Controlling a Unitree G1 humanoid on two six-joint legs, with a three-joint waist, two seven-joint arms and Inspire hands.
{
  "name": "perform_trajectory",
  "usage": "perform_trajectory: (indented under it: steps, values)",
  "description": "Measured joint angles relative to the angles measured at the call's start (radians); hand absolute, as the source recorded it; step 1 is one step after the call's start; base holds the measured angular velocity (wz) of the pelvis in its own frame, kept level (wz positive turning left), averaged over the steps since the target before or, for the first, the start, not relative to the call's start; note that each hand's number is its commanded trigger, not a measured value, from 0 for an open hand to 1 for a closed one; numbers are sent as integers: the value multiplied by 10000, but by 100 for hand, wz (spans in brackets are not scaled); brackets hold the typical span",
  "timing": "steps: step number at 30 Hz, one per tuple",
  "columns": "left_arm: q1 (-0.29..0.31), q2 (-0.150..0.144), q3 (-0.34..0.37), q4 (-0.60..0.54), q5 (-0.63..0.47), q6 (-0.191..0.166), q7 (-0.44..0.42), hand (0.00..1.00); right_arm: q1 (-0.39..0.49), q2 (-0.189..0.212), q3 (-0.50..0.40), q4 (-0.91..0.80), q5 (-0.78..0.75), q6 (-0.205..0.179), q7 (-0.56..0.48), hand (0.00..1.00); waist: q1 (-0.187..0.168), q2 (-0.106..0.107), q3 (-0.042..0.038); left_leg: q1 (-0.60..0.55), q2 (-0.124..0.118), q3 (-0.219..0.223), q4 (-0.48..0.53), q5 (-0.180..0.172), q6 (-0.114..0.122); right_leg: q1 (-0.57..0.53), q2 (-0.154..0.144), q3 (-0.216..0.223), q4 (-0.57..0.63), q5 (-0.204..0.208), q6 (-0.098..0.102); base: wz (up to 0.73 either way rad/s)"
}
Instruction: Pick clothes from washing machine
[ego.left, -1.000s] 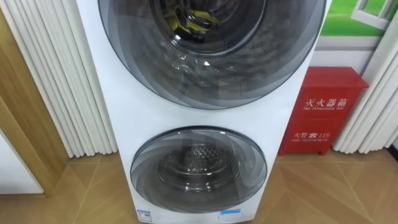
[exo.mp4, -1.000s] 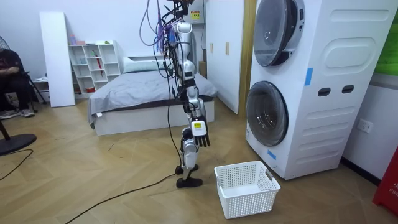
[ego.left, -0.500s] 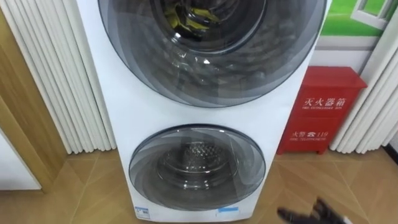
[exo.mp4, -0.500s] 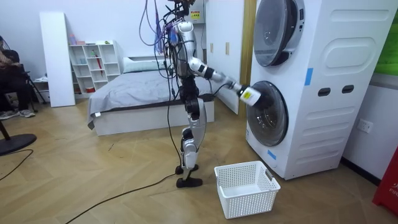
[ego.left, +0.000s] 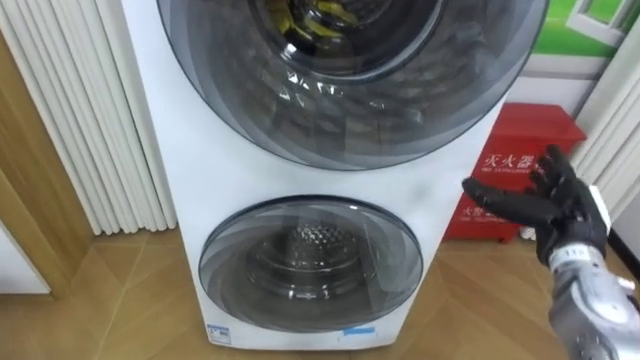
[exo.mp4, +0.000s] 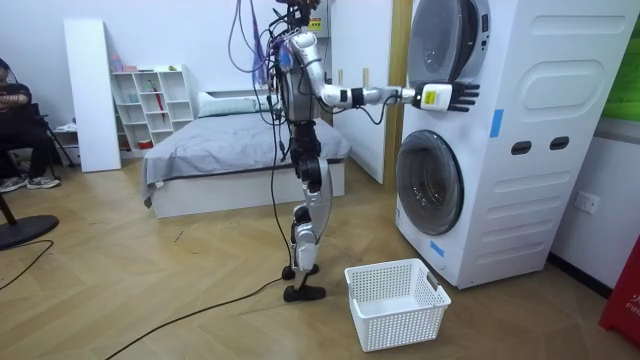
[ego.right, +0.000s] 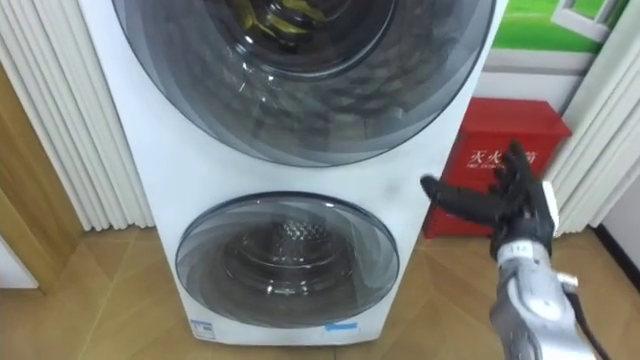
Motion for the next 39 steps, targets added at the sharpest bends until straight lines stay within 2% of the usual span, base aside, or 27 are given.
perform_trajectory:
  steps: [5, 10, 17, 20, 21, 25, 31, 39]
  values:
    - [18, 3, 86, -122, 37, 34, -22, 0, -674, -689, -2, 166, 565, 1, -59, 0, 263, -32, 12, 19, 1, -69, 91, 0, -1, 113, -10, -116, -15, 0, 0, 5]
    - [15, 1, 67, -120, 34, 56, -31, 0, -944, -786, 7, 604, 579, 2, -88, 0, 267, -164, 44, 4, -8, -349, 170, 0, -1, 215, -10, -265, -16, 0, 0, 15]
    - [37, 3, 71, -147, 116, 118, -59, 0, -1155, -891, 8, 885, 571, 66, -229, 0, 263, -194, 33, -223, -17, -417, 276, 0, 0, 62, -27, -406, 9, 2, -2, 3]
    - [55, 14, 70, -309, 124, 126, -154, 0, -1583, -1203, 54, 896, 627, 66, -247, 0, 274, -200, 26, -335, -17, -433, 327, 0, 0, -21, -27, -429, 17, 4, -6, 1]
    - [57, 21, 61, -308, 126, 126, -154, 0, -1755, -1419, 170, 914, 688, 64, -296, 0, 290, -213, 19, -348, -18, -449, 330, 1, -1, -27, -28, -460, 17, 4, -7, 6]
    - [-3, 78, -27, -334, 125, 110, -153, 0, -2225, -1908, 629, 1268, 730, 58, -286, 0, 373, -357, -57, -310, -20, -531, 334, 4, -7, 33, -20, -516, 3, 4, -6, 5]
    - [-81, 161, -109, -354, 113, 103, -153, 0, -2229, -1996, 875, 1265, 442, 60, -64, 0, 524, -526, 30, -261, -20, -564, 322, 5, -8, 88, -20, -496, -4, 4, -6, 1]
    - [-19, 325, -220, -362, 110, 47, -240, 0, -2347, -2001, 973, 1036, 213, 59, 68, 0, 520, -562, 26, -505, -24, -581, 348, 5, -8, -126, -27, -557, 3, 3, -6, 1]
